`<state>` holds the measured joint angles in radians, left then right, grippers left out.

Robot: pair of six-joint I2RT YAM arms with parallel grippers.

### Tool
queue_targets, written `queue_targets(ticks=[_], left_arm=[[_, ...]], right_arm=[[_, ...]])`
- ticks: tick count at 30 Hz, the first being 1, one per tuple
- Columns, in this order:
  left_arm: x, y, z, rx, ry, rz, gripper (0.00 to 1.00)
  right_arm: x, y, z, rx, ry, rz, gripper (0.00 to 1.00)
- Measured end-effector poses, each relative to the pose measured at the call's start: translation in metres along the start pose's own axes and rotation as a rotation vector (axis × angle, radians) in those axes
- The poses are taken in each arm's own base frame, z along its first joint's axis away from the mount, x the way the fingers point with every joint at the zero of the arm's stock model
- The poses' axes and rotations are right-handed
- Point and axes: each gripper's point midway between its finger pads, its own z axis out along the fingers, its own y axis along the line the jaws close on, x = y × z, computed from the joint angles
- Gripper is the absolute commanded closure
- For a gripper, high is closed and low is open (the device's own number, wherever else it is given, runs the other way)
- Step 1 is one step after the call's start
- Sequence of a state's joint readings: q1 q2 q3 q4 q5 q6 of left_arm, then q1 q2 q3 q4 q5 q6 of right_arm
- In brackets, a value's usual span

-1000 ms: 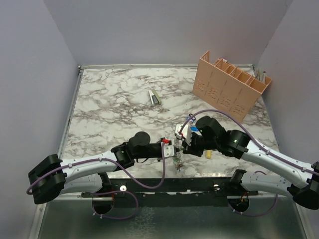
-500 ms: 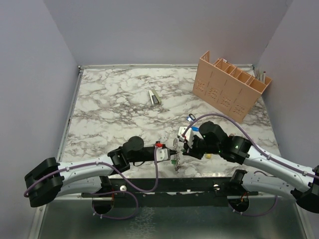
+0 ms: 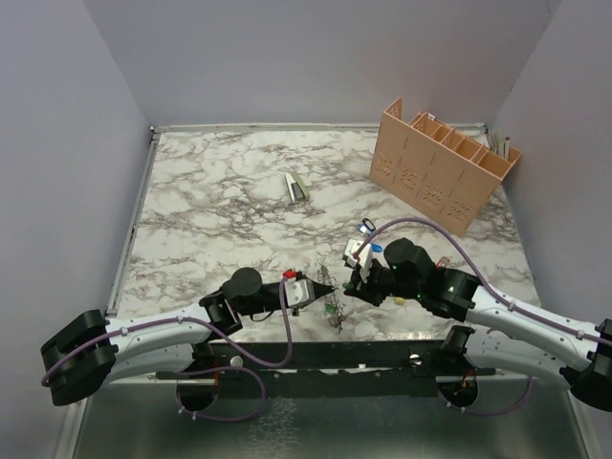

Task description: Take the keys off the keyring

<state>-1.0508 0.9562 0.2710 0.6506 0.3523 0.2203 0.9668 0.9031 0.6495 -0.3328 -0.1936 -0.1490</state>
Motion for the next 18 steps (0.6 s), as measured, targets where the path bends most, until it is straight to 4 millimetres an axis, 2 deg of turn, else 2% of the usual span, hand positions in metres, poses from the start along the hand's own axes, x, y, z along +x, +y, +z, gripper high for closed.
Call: queue_targets(ticks=[10,18], left_arm=[[0.002,0.019,-0.003,-0.117,0.011,-0.011,1.0],[-0.002,0.026,-0.003,-0.153,-0.002,-0.008,1.0]], right_arm=[[-0.015,0.001,-0.004,0.014,-0.069,0.073,0.99],[-0.02,0.005,-0.005,0.0,-0.099,0.123,0.99]])
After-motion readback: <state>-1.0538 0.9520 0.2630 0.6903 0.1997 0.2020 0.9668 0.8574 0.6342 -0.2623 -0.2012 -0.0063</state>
